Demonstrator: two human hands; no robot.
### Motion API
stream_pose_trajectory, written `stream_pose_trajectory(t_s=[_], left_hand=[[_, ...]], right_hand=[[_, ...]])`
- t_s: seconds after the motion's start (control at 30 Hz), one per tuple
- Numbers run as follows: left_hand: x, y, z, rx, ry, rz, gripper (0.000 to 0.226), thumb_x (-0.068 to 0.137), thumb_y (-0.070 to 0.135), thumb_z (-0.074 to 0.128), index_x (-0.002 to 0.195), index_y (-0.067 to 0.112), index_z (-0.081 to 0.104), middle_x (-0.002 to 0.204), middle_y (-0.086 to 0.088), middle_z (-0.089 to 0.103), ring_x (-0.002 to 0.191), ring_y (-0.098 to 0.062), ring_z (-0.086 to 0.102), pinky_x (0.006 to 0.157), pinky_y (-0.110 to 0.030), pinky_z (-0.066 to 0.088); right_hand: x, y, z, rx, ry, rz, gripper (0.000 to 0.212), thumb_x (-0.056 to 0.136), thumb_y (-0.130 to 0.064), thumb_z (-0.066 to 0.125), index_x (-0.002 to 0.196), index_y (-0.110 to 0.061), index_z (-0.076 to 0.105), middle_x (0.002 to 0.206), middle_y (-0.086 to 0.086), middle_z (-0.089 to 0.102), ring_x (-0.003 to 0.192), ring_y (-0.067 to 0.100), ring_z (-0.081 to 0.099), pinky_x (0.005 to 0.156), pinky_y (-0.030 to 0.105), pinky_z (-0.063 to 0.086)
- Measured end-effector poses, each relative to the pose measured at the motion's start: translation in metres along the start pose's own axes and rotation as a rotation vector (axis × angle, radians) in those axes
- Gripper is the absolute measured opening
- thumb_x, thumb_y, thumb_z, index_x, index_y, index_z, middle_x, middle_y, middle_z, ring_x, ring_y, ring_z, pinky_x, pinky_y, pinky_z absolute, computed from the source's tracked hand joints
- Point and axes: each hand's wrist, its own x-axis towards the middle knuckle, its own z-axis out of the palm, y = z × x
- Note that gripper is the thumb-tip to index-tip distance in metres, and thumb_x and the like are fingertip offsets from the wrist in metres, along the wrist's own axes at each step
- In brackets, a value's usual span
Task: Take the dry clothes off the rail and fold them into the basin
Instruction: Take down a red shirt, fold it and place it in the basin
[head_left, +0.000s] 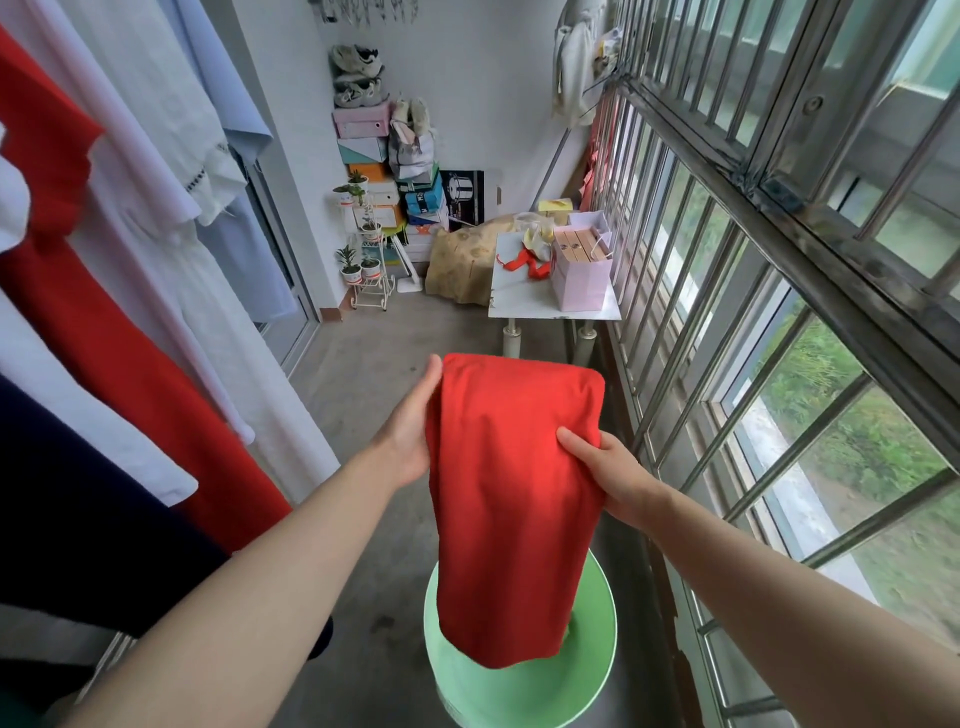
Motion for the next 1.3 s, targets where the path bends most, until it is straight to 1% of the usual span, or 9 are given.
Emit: stream_pose_trajectory(t_s=[0.13,0.23,0.33,0.47,0.7,0.87,1.03,1.2,1.3], left_hand=[[-0.001,-0.025,-0.008,0.112,0.008,0.058,0.078,0.084,0.026,0.068,0.148,0.028,0.024,0.135,0.000,0.055,0.110,-0.013,0.062,0.091,-0.032,0.051],[-0.002,-0.033,-0.016,0.229,0.007,0.058,0.097,0.084,-0.002,0.064,0.147,0.046,0.007,0.137,0.001,0.051,0.113,-0.015,0.059,0.088,-0.031,0.053],[0.001,-0.036,-0.020,0.309,0.063,0.132,0.095,0.080,-0.017,0.054,0.144,0.046,0.022,0.111,-0.004,0.062,0.088,-0.014,0.060,0.070,-0.021,0.054],[0.006,-0.035,-0.021,0.361,0.110,0.147,0.076,0.078,-0.025,0.035,0.134,0.024,0.050,0.106,-0.008,0.063,0.091,-0.017,0.056,0.072,-0.020,0.046],[0.004,-0.031,-0.016,0.484,0.162,0.014,0.055,0.076,-0.019,0.022,0.101,-0.001,0.067,0.095,-0.011,0.062,0.079,-0.014,0.055,0.060,-0.019,0.043],[0.006,-0.028,-0.021,0.325,0.122,-0.123,0.040,0.083,-0.012,0.036,0.108,0.000,0.065,0.092,-0.011,0.064,0.072,-0.015,0.058,0.059,-0.021,0.044],[0.008,-0.029,-0.030,0.379,0.058,-0.218,0.027,0.085,-0.006,0.057,0.109,0.004,0.066,0.091,-0.012,0.067,0.064,-0.011,0.064,0.061,-0.018,0.053],[0.014,-0.031,-0.035,0.491,0.084,-0.330,0.039,0.083,-0.012,0.044,0.113,0.000,0.065,0.100,-0.017,0.065,0.068,-0.017,0.062,0.061,-0.022,0.052],[0.014,-0.031,-0.037,0.478,0.095,-0.363,0.044,0.080,-0.013,0.039,0.117,-0.004,0.063,0.107,-0.022,0.063,0.068,-0.020,0.062,0.060,-0.024,0.053]], right_hand=[[0.002,-0.003,0.003,0.040,0.102,0.024,0.024,0.094,-0.020,0.057,0.113,-0.005,0.059,0.093,0.009,0.068,0.079,0.018,0.065,0.074,0.031,0.056],[0.003,-0.003,0.001,0.052,0.137,0.046,0.032,0.091,-0.018,0.060,0.118,-0.001,0.056,0.092,0.009,0.066,0.079,0.019,0.063,0.080,0.033,0.053],[0.001,-0.003,-0.004,-0.017,0.083,0.022,0.050,0.087,-0.007,0.064,0.133,0.001,0.047,0.103,0.009,0.065,0.083,0.018,0.064,0.073,0.028,0.056],[-0.001,-0.003,-0.010,-0.083,-0.014,-0.046,0.084,0.084,0.014,0.056,0.142,-0.040,0.027,0.114,-0.001,0.057,0.087,0.016,0.064,0.069,0.026,0.058],[-0.005,-0.010,-0.003,-0.361,-0.024,-0.039,0.044,0.090,0.014,0.034,0.123,0.000,0.060,0.119,0.017,0.063,0.083,0.011,0.061,0.077,0.015,0.050],[-0.014,-0.018,-0.007,-0.267,-0.278,0.253,0.052,0.087,0.000,0.061,0.132,-0.022,0.049,0.125,0.004,0.061,0.096,0.015,0.065,0.083,0.026,0.055],[-0.013,-0.012,-0.011,-0.630,-0.450,0.322,0.075,0.073,0.016,0.067,0.134,-0.024,0.050,0.125,0.000,0.061,0.107,0.018,0.062,0.088,0.033,0.055],[-0.007,-0.011,-0.003,-1.375,-0.261,0.018,0.058,0.066,-0.004,0.074,0.121,-0.020,0.064,0.088,0.000,0.063,0.076,0.013,0.059,0.049,0.009,0.045],[0.000,-0.010,-0.005,-1.458,-0.143,-0.084,0.058,0.064,-0.007,0.074,0.119,-0.021,0.065,0.103,0.003,0.068,0.089,0.017,0.061,0.069,0.017,0.046]])
